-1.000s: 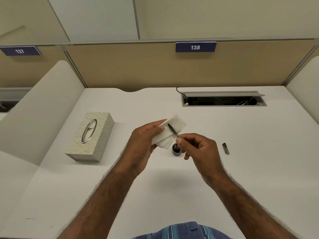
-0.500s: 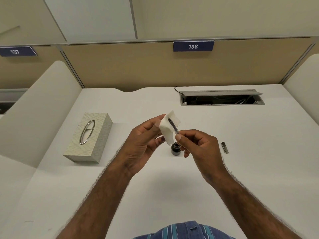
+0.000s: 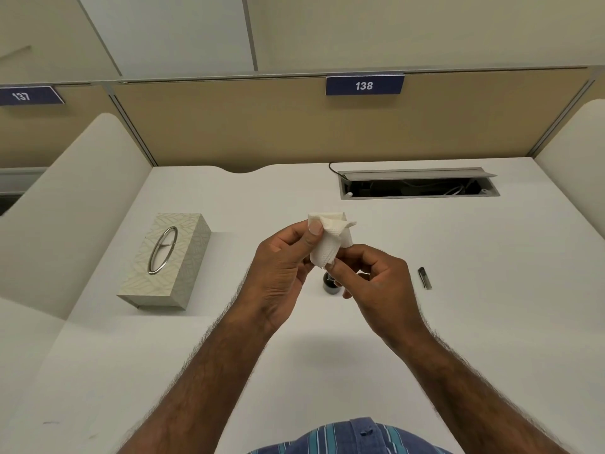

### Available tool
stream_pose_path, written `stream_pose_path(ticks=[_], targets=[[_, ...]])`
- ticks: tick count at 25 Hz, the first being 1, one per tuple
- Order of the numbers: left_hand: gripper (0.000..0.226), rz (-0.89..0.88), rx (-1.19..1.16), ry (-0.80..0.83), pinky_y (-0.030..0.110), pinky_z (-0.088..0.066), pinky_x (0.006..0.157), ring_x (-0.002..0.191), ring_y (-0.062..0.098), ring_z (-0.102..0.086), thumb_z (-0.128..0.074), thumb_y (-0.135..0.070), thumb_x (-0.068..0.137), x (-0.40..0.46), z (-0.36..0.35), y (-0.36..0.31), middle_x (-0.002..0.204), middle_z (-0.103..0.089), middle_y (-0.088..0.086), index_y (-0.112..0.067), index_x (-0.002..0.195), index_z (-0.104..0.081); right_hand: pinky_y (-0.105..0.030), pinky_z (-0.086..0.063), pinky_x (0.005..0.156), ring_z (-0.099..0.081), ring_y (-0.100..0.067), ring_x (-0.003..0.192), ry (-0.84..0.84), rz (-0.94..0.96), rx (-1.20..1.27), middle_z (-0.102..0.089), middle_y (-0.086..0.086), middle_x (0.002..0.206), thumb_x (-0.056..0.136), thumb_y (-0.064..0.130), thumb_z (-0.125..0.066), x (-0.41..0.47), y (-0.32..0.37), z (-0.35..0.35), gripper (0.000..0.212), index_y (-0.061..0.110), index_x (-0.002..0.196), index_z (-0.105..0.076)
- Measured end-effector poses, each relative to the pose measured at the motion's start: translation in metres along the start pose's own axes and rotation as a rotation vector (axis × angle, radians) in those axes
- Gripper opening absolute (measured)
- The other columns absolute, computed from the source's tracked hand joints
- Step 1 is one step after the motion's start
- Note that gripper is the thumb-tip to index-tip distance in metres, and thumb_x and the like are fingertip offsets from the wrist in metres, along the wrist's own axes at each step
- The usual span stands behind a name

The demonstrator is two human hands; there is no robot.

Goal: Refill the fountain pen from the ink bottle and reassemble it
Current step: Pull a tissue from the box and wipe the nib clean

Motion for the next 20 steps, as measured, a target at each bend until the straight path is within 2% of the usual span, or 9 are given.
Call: stream_pose_path(ticks=[2,4,7,9,12,15,18,20], targets=[[0.024,0.009,0.010,-0.009,0.016,-0.056,0.069,0.088,0.009,-0.074,-0.062,-0.023,0.099,-0.002,-0.002,-0.002,0.106,-0.080,0.006,-0.009,0.111,-0.077,-0.054,-0.060,0.067,-0.071,-0.028,0.079,0.000,0.012,-0.004,-0.080,0.010,0.084,0.086,0.046,-0.078,-0.001,0.004,-0.001,0.007,0.042,0.093,-0.078],[0.024,0.005,0.024,-0.024,0.011,-0.050,0.055,0.073,0.004,-0.071,-0.059,-0.020,0.102,-0.004,-0.004,-0.005,0.098,-0.079,0.006,-0.006,0.111,-0.076,-0.056,-0.058,0.065,-0.070,-0.030,0.078,-0.004,0.028,0.001,-0.080,0.005,0.084,0.087,0.047,-0.077,-0.001,0.006,0.000,0.010,0.040,0.093,-0.080],[0.023,-0.008,0.026,-0.062,0.009,-0.045,0.048,0.061,0.001,-0.066,-0.058,-0.017,0.103,-0.006,-0.003,-0.007,0.089,-0.077,0.004,-0.005,0.109,-0.076,-0.056,-0.059,0.066,-0.071,-0.029,0.078,-0.004,0.044,-0.004,-0.080,0.004,0.084,0.088,0.046,-0.077,-0.002,0.008,0.000,0.014,0.036,0.095,-0.081],[0.025,-0.014,0.019,-0.086,0.009,-0.044,0.048,0.060,0.001,-0.065,-0.059,-0.017,0.102,-0.007,-0.003,-0.007,0.092,-0.075,0.007,-0.002,0.114,-0.075,-0.055,-0.059,0.067,-0.072,-0.026,0.080,-0.007,0.046,0.000,-0.080,0.008,0.085,0.085,0.050,-0.075,-0.003,0.008,0.000,0.014,0.041,0.095,-0.079],[0.030,-0.035,0.005,-0.118,0.009,-0.045,0.050,0.061,0.001,-0.065,-0.060,-0.018,0.101,-0.008,0.000,-0.006,0.098,-0.074,0.012,0.001,0.119,-0.074,-0.056,-0.060,0.068,-0.073,-0.026,0.080,-0.005,0.044,0.011,-0.080,0.007,0.085,0.085,0.049,-0.075,-0.004,0.008,-0.001,0.017,0.036,0.096,-0.080],[0.029,-0.053,-0.026,-0.140,0.010,-0.046,0.053,0.070,0.005,-0.067,-0.062,-0.018,0.099,-0.009,0.000,-0.003,0.104,-0.076,0.015,0.000,0.116,-0.076,-0.051,-0.062,0.068,-0.073,-0.026,0.079,0.002,0.032,0.027,-0.081,0.005,0.084,0.088,0.042,-0.077,-0.005,0.007,-0.001,0.015,0.033,0.098,-0.082],[0.029,-0.057,-0.038,-0.180,0.012,-0.046,0.052,0.069,0.005,-0.066,-0.062,-0.021,0.099,-0.008,0.003,-0.002,0.105,-0.075,0.014,-0.003,0.116,-0.077,-0.049,-0.063,0.068,-0.073,-0.029,0.080,0.003,0.018,0.043,-0.081,0.002,0.084,0.090,0.035,-0.079,-0.006,0.004,0.000,0.013,0.026,0.099,-0.084],[0.033,-0.077,-0.028,-0.214,0.015,-0.051,0.056,0.080,0.008,-0.069,-0.063,-0.026,0.099,-0.003,0.009,-0.005,0.115,-0.076,0.014,-0.004,0.121,-0.075,-0.040,-0.061,0.064,-0.074,-0.027,0.081,0.015,-0.009,0.059,-0.081,0.001,0.084,0.093,0.026,-0.081,-0.008,-0.001,0.000,0.007,0.021,0.097,-0.085]])
Point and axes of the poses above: each hand's wrist, its own x-axis towards the middle knuckle, its own z-axis out of the back of the hand, y = z × x, the point moved 7 cm from there along x, towards the middle knuckle
